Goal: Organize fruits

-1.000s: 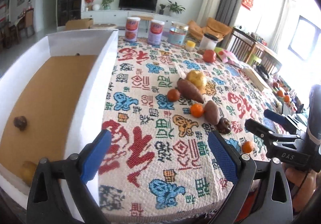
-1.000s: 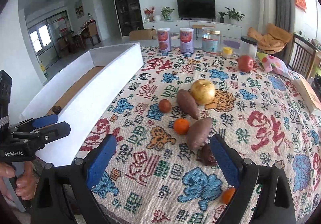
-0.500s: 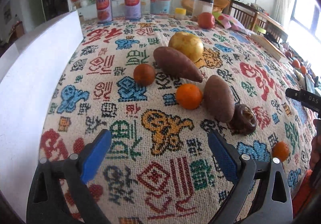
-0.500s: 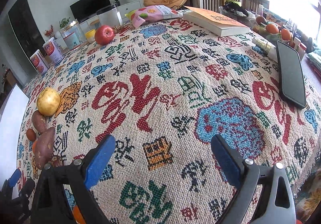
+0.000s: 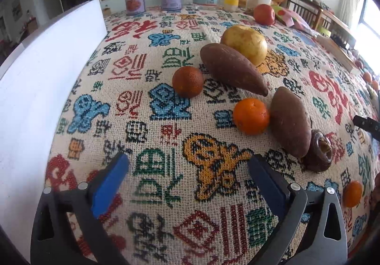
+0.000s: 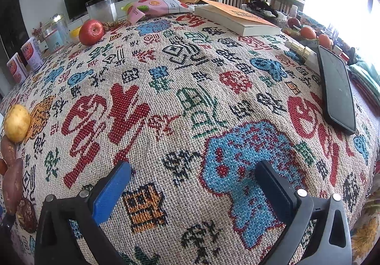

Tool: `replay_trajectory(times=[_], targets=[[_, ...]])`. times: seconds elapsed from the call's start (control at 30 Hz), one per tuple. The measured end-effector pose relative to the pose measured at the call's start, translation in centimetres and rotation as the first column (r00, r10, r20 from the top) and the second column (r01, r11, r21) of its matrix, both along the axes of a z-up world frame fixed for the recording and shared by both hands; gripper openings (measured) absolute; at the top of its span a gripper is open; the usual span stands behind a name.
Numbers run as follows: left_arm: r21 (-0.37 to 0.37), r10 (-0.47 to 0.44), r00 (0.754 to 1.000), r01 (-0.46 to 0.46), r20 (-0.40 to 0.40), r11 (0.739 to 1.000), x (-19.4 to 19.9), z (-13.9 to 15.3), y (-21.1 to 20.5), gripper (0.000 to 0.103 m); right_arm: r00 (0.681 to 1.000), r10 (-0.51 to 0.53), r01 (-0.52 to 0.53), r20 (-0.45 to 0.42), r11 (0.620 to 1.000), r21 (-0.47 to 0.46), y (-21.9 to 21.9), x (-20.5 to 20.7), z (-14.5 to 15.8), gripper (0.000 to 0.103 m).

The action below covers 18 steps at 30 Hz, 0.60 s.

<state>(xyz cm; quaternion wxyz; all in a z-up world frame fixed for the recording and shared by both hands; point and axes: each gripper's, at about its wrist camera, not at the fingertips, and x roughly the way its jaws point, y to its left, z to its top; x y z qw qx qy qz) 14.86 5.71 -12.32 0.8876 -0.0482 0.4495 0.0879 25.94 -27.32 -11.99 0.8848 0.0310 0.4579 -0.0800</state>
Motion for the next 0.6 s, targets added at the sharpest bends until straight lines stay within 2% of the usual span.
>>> replay_trajectory(times=[0.6], targets=[[0.005,0.002,1.0,-0.002,0.002,1.0,-0.01,0.0,-0.11,0.102,1.0,0.0,0.0,0.0,1.0,-0.004,0.07,0.02,-0.01,0.103]])
